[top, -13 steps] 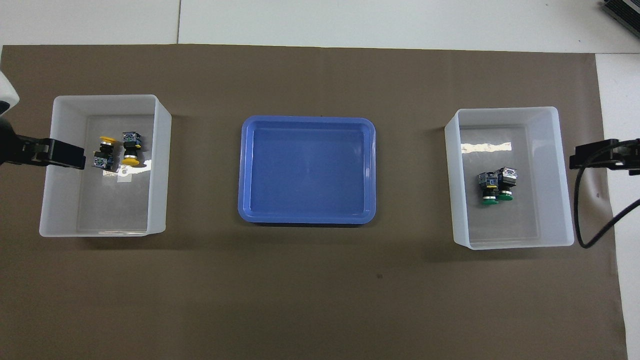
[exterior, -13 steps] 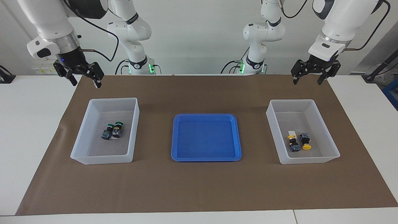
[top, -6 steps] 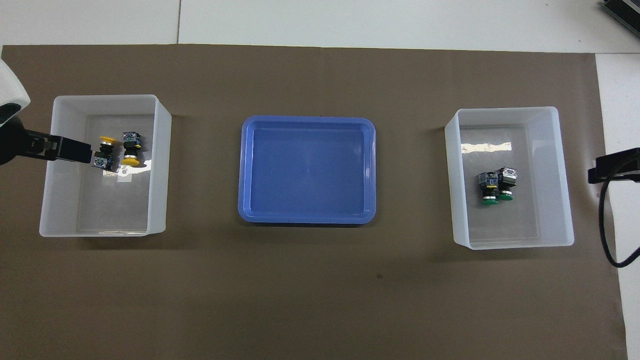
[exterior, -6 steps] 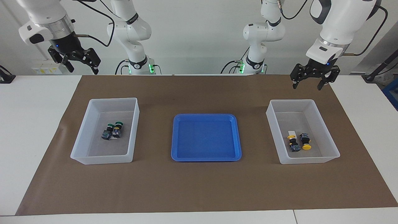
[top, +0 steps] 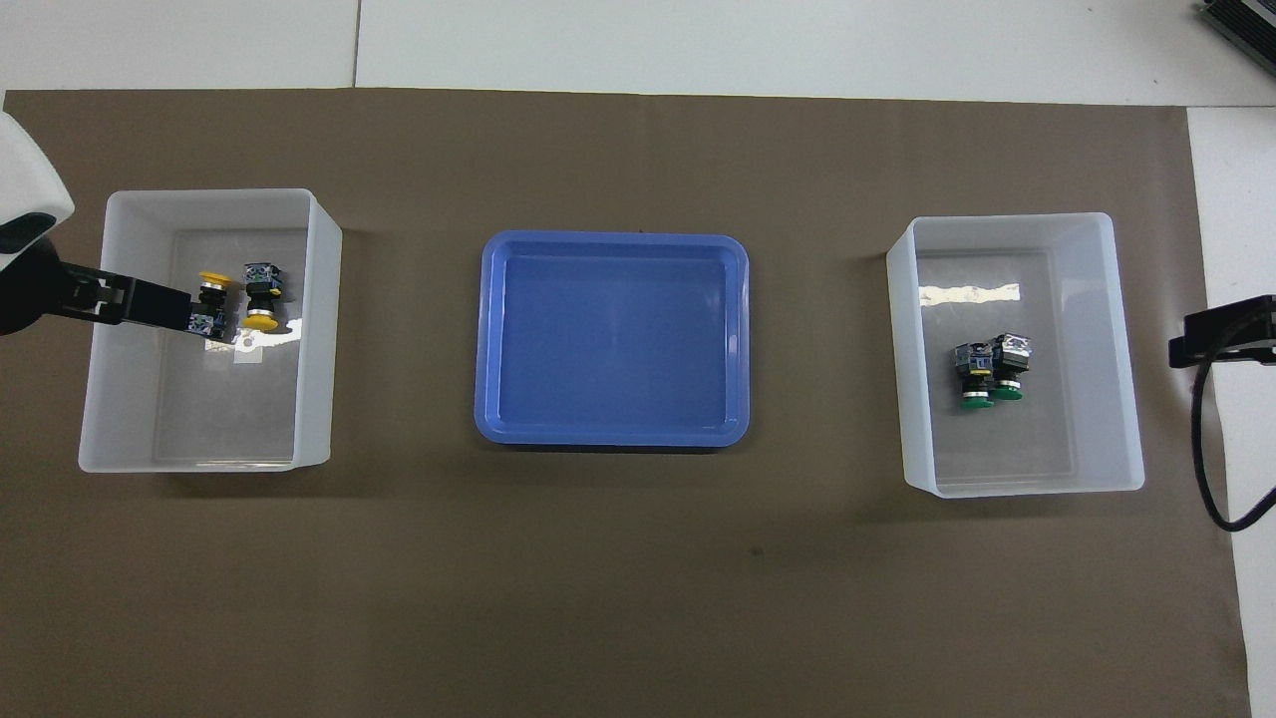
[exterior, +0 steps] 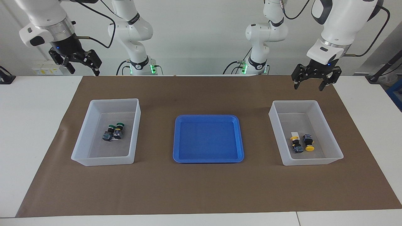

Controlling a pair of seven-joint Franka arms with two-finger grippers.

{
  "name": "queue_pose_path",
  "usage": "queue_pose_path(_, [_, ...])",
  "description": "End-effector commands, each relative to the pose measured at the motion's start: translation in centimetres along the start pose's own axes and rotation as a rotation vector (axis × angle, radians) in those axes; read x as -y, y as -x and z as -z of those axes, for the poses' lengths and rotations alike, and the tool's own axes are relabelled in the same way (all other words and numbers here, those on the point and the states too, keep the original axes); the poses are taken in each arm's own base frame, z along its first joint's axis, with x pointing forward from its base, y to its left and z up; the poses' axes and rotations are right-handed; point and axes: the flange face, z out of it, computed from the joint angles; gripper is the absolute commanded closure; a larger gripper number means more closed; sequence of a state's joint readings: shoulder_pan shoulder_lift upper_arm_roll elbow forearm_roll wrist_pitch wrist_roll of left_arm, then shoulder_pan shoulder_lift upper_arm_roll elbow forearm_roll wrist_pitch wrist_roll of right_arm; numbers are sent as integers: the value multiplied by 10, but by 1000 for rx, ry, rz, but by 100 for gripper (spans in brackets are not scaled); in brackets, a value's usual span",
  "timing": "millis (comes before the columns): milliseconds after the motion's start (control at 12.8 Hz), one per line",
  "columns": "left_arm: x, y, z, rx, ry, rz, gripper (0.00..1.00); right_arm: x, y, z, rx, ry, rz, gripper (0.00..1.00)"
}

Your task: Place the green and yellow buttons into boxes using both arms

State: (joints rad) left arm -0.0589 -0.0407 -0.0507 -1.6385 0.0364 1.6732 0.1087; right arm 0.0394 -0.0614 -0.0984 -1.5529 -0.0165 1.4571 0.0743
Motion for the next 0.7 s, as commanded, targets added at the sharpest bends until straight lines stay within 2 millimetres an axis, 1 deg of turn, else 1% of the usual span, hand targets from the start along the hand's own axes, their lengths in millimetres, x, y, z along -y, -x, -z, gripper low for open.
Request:
queue_pose_path(0, [4, 10, 1, -3, 7, 6, 0, 1, 5, -4, 11, -13, -17, 0])
queue_pose_path(156, [7, 10, 1, -5, 6, 10, 0, 0, 5, -8, 10, 0, -15, 0])
queue_pose_path(624, [5, 10, 1, -5, 7, 7, 0, 1, 6, -6, 9, 0, -7, 0])
